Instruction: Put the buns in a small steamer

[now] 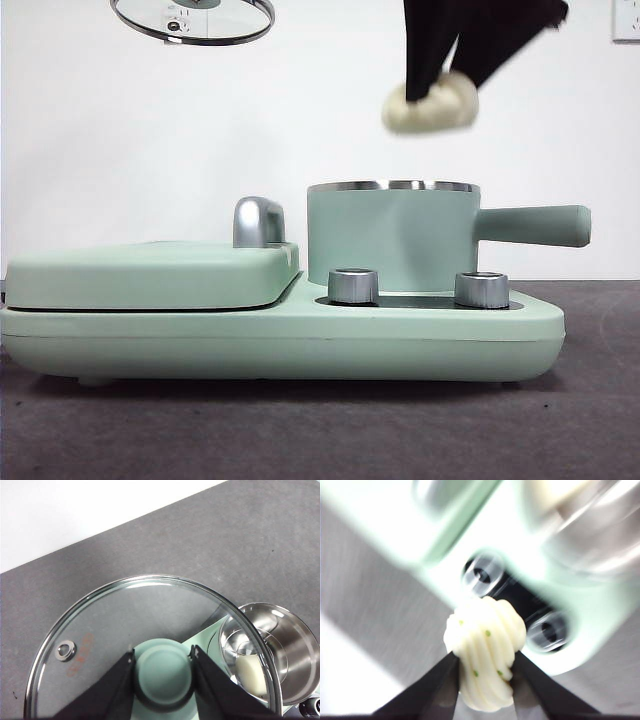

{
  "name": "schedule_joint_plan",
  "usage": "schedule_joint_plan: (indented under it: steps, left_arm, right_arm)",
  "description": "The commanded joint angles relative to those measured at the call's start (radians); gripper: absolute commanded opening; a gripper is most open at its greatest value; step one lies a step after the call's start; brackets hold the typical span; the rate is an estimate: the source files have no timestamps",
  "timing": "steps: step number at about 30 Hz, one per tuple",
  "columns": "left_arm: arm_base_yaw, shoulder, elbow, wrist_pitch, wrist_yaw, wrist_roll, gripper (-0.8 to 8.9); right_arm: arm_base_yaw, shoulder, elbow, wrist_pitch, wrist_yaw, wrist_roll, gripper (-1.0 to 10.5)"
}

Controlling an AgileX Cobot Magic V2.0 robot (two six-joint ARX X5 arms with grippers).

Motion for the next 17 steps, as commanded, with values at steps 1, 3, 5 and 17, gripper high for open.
schedule_joint_plan:
  steps: [1,3,5,17]
  left_arm:
    - [-0.002,0.003,0.035,0.019,0.005,0.001,0.19]
    - [-0.002,0.003,0.035,0.017,0.005,0.001,0.19]
    - [-0.002,0.003,0.035,0.016,0.005,0.001,0.19]
    - [-0.002,0.003,0.035,0.016,0.005,0.001,0.19]
  right_arm:
    - [-0.04,0.088,0.124,-0.043,0.003,-0.076,1.3]
    - [-0.078,0.144,0.196,-0.059,0.014,-0.093,1.3]
    - [-0.108,0.196,0.246,-0.059,0.029,-0.1,1.3]
    - [-0.21,0.412,0.316,-0.024,0.028,-0.149,1.3]
